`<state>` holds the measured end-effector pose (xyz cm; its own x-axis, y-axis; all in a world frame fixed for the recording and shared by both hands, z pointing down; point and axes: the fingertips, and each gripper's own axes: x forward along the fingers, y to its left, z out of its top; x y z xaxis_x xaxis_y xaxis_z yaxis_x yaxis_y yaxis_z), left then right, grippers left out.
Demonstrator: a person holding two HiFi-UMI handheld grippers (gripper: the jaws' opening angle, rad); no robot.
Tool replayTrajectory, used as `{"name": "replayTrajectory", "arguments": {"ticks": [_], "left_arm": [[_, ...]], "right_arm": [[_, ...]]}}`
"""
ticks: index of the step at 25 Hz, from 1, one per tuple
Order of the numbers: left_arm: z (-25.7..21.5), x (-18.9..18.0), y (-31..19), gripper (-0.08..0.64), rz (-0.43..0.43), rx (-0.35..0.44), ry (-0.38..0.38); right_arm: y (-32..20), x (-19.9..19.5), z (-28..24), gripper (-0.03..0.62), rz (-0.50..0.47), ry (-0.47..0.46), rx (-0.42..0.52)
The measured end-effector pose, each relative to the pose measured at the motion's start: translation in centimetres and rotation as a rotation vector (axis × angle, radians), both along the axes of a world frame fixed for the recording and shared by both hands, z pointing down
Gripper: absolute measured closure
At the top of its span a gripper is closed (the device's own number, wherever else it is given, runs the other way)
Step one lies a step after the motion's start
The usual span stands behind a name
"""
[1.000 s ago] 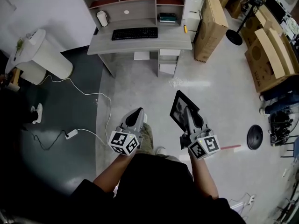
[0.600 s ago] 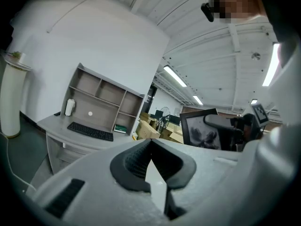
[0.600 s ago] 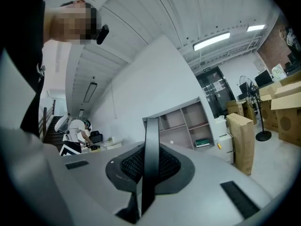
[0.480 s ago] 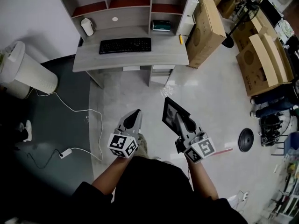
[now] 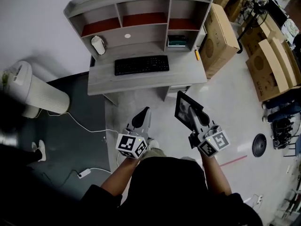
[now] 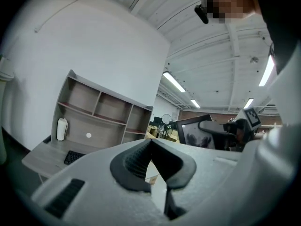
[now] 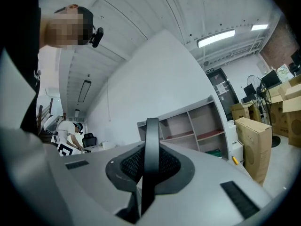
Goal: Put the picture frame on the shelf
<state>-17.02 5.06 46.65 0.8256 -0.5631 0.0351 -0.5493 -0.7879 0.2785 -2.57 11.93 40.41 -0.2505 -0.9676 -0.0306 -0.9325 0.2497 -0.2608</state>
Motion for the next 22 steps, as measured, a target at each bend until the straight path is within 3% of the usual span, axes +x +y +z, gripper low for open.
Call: {"name": "replayTrajectory", "arguments": {"ticks": [4,9,14,22], "left_arm": [[-0.1,-0.9,-3.3,0.545,0.016,0.001,0.011],[1.6,-0.8,-5.2,0.545,0.024,-0.063,0.049],[3.9,0.6,-6.6,0.545,0.064,-0.07,-0.002],[3.0,5.2,-12.2,0.545,0.067,-0.041,-0.021]], "right_arm": [[-3.7,-1.3,-0.9,0.566,0.01,-0.041,0.026],[-5.5,-1.3,-0.9,0.566,-0.003,0.0,0.023],[-7.9,0.3,-0.2,0.566,0.004,-0.005,0.031],[-15.0,5.9,-0.2,0.566,-0.016,-0.013,0.051]]}}
